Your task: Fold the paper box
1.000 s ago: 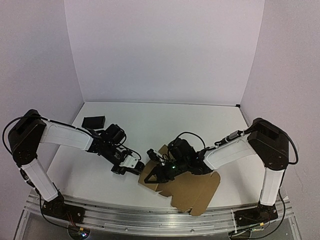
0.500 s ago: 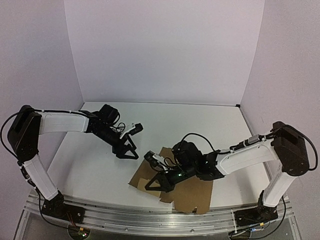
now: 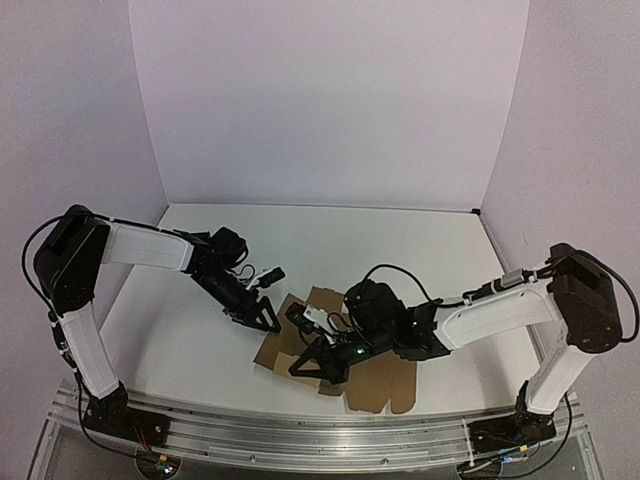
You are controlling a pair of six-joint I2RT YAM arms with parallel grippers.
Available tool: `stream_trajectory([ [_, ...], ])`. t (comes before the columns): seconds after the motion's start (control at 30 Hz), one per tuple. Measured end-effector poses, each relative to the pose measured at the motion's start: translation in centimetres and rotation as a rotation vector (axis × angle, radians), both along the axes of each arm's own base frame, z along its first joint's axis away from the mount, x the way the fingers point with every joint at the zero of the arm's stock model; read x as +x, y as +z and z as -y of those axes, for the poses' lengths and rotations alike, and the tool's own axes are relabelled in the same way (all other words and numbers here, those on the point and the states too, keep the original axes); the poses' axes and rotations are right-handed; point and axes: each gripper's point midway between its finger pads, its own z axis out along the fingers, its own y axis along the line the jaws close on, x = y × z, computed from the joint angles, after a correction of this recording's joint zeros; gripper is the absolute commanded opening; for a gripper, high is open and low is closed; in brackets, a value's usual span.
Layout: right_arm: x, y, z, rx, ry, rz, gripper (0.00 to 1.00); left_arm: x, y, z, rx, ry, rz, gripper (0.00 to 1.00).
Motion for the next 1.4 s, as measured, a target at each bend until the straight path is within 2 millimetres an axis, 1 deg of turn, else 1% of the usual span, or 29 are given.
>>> stream_trajectory([
  [0.03, 0.1, 0.1, -0.1, 0.002, 0.000, 0.005, 0.00, -0.1, 0.0, 0.1, 0.002, 0.008, -0.014, 0.50],
  [0.07, 0.2, 0.2, -0.3, 0.004, 0.000, 0.007, 0.00, -0.2, 0.0, 0.1, 0.004, 0.011, -0.023, 0.43],
  [0.2, 0.7, 0.3, -1.2, 0.010, 0.000, 0.018, 0.00, -1.3, -0.1, 1.1, 0.009, 0.001, -0.055, 0.10],
  [0.23, 0.8, 0.2, -1.4, 0.008, 0.000, 0.018, 0.00, -1.5, -0.2, 1.2, 0.015, 0.003, -0.064, 0.03],
  [0.27, 0.9, 0.1, -1.6, 0.004, -0.001, 0.017, 0.00, -1.7, -0.3, 1.4, 0.022, 0.003, -0.068, 0.01],
  [0.37, 1.4, -0.4, -2.1, -0.017, -0.013, 0.016, 0.00, -1.5, -0.6, 1.3, 0.057, 0.030, -0.077, 0.00],
  [0.53, 2.8, -1.5, -3.5, -0.057, -0.053, 0.013, 0.00, 1.2, -0.8, 0.6, 0.181, 0.141, 0.011, 0.00],
  [0.6, 3.3, -1.7, -4.2, -0.063, -0.067, 0.011, 0.00, 1.8, -0.8, 0.2, 0.233, 0.181, 0.038, 0.00],
  [0.87, 3.7, -2.2, -6.0, -0.068, -0.082, -0.002, 0.00, 2.2, -1.8, -2.3, 0.481, 0.352, 0.068, 0.00],
  [1.0, 5.1, -2.6, -7.4, -0.055, -0.148, -0.025, 0.00, 3.3, -1.2, -2.7, 0.575, 0.407, 0.188, 0.00],
  [1.07, 5.8, -3.1, -8.0, -0.049, -0.190, -0.059, 0.00, 3.6, -1.2, -3.1, 0.623, 0.430, 0.249, 0.00],
  [1.1, 6.2, -3.4, -8.1, -0.048, -0.215, -0.081, 0.00, 3.7, -1.4, -3.6, 0.659, 0.449, 0.271, 0.00],
  [1.2, 7.4, -3.9, -8.6, -0.020, -0.289, -0.155, 0.00, 4.5, -1.7, -4.6, 0.705, 0.495, 0.302, 0.00],
  [1.3, 8.9, -3.5, -8.8, 0.029, -0.359, -0.237, 0.00, 4.7, -2.1, -4.9, 0.737, 0.512, 0.319, 0.00],
  [1.4, 9.9, -3.9, -8.5, 0.037, -0.417, -0.371, 0.00, 5.0, -2.2, -5.0, 0.744, 0.521, 0.338, 0.00],
])
